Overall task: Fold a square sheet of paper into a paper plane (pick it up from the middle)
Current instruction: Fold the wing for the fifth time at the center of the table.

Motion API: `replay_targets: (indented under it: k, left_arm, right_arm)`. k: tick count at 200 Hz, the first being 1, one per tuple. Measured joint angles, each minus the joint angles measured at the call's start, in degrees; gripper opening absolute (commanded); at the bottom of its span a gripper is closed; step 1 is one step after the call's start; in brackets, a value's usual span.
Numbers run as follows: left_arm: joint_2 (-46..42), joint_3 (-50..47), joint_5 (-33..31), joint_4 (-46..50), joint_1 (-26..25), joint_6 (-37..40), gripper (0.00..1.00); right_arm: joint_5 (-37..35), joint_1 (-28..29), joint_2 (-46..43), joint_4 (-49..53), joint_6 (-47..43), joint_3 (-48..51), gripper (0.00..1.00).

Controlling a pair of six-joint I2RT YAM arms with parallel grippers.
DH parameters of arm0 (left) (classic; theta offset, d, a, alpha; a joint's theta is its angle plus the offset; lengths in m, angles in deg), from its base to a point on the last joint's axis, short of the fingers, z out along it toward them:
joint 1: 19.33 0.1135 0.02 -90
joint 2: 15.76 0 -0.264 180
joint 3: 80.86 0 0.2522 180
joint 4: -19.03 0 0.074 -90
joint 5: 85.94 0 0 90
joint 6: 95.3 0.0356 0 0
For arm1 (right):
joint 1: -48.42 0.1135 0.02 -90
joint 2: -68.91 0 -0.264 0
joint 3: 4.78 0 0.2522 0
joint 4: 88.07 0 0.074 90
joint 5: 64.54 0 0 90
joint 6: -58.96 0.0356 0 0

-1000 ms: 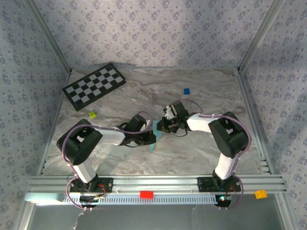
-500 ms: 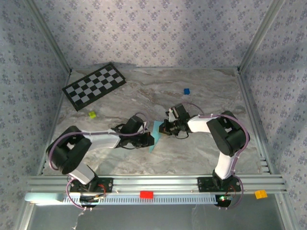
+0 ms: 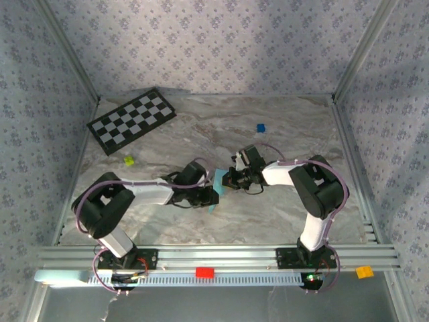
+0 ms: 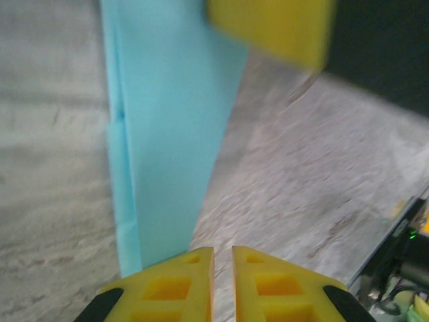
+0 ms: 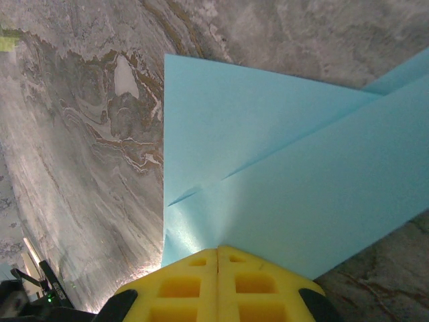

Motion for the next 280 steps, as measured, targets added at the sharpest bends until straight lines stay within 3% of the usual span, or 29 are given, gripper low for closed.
replay_targets:
  k: [47, 106, 179, 250, 280]
  left_arm:
    - [-2.21, -5.62, -1.40, -5.40, -1.57, -1.29, 0.14]
    - [-6.21, -8.55, -2.80, -4.17, -2.36, -1.49, 0.15]
    - [-8.63, -2.54, -4.37, 1.36, -2.05, -1.29, 0.18]
    - [4.46, 5.49, -3.63, 0.50, 1.22, 0.46, 0.01]
    - [5.92, 5.05, -2.78, -1.33, 0.96, 0.07, 0.00]
  right_arm:
    - [0.17, 0.02, -0.02, 0.13, 0.00, 0.02, 0.00]
    - [0.24, 0.00, -0.02, 0.22, -0.02, 0.02, 0.00]
    - [0.35, -0.20, -0.02, 0.17, -0.02, 0.02, 0.00]
    - [0.39, -0.20, -0.02, 0.17, -0.02, 0.00, 0.00]
    - [0.35, -0.35, -0.02, 0.94, -0.09, -0.48, 0.01]
